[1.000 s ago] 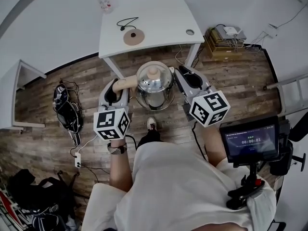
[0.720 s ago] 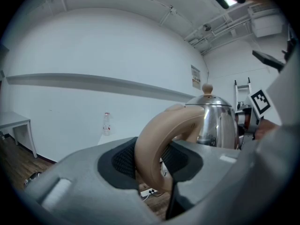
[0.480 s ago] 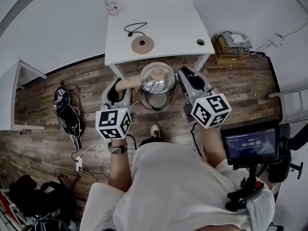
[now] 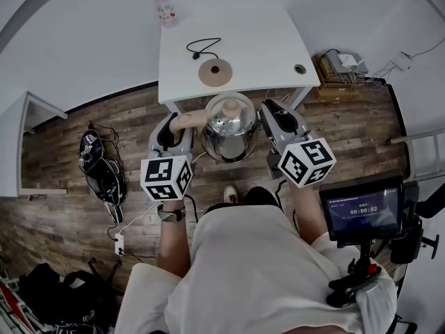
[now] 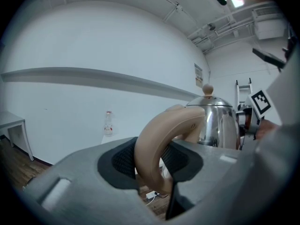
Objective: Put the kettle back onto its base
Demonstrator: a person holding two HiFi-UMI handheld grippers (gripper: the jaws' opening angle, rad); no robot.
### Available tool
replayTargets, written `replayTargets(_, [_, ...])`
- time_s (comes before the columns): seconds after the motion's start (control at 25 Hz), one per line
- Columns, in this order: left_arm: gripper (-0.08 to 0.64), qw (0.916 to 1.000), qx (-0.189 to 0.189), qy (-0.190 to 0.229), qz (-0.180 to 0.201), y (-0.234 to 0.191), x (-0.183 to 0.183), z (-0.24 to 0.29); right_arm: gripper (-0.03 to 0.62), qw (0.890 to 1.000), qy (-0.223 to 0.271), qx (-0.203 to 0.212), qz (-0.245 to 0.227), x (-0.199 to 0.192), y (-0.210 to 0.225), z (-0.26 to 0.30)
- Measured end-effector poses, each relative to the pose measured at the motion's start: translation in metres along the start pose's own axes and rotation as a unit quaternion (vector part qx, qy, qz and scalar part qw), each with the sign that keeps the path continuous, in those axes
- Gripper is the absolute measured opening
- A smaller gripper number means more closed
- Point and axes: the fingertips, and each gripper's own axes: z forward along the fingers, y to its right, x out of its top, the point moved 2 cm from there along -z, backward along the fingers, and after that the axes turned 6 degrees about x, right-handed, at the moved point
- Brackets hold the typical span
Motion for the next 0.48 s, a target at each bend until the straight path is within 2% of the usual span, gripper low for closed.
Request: replayTargets(0.48, [0.147, 0.9999, -0.012, -0.007, -0.005, 0.0016, -0.0043, 0.0032, 0.041, 1.000, 0.000, -0.009, 0.005, 0.0008, 0.0025, 0.0008])
